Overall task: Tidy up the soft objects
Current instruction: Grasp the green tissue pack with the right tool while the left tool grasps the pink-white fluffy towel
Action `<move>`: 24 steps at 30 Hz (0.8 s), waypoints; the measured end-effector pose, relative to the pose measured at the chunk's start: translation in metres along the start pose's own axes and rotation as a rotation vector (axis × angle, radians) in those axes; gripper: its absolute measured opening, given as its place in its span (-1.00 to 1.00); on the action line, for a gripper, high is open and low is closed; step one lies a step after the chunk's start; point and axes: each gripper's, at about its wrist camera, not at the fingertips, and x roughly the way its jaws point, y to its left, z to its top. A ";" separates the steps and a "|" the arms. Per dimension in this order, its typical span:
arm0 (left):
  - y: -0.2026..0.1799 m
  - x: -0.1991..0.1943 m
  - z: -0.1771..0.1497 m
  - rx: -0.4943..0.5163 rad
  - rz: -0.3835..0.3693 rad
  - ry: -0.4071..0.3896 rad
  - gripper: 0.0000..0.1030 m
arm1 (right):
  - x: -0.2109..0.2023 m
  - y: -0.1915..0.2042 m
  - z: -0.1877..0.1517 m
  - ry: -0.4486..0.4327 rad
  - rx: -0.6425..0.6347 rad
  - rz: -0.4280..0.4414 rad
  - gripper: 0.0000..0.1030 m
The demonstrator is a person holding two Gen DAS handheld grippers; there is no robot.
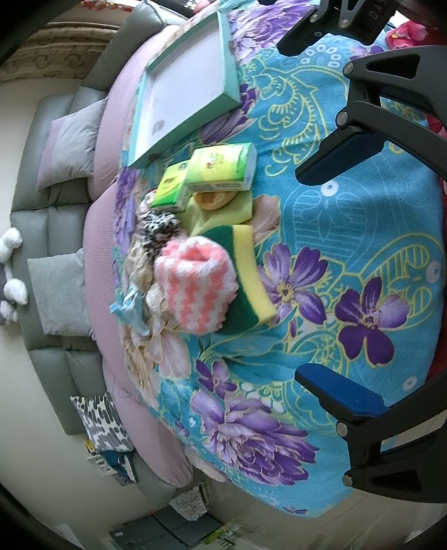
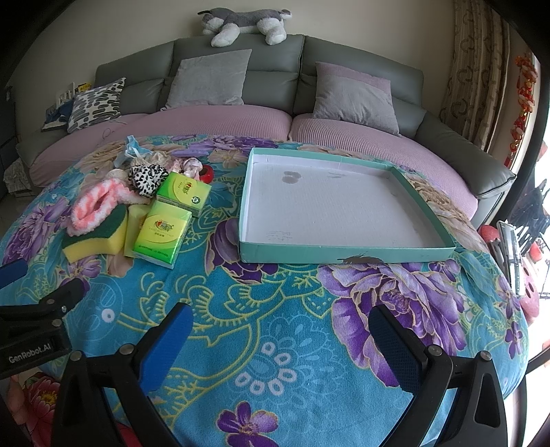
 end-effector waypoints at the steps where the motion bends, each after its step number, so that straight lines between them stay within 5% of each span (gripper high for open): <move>1: 0.002 -0.004 0.002 -0.006 -0.021 -0.012 1.00 | -0.002 0.000 0.000 -0.007 0.001 0.006 1.00; 17: 0.048 0.018 0.073 -0.147 -0.159 -0.036 1.00 | 0.013 0.017 0.056 -0.032 -0.029 0.180 1.00; 24: 0.052 0.037 0.080 -0.130 -0.104 -0.005 1.00 | 0.027 0.043 0.072 -0.024 -0.041 0.276 1.00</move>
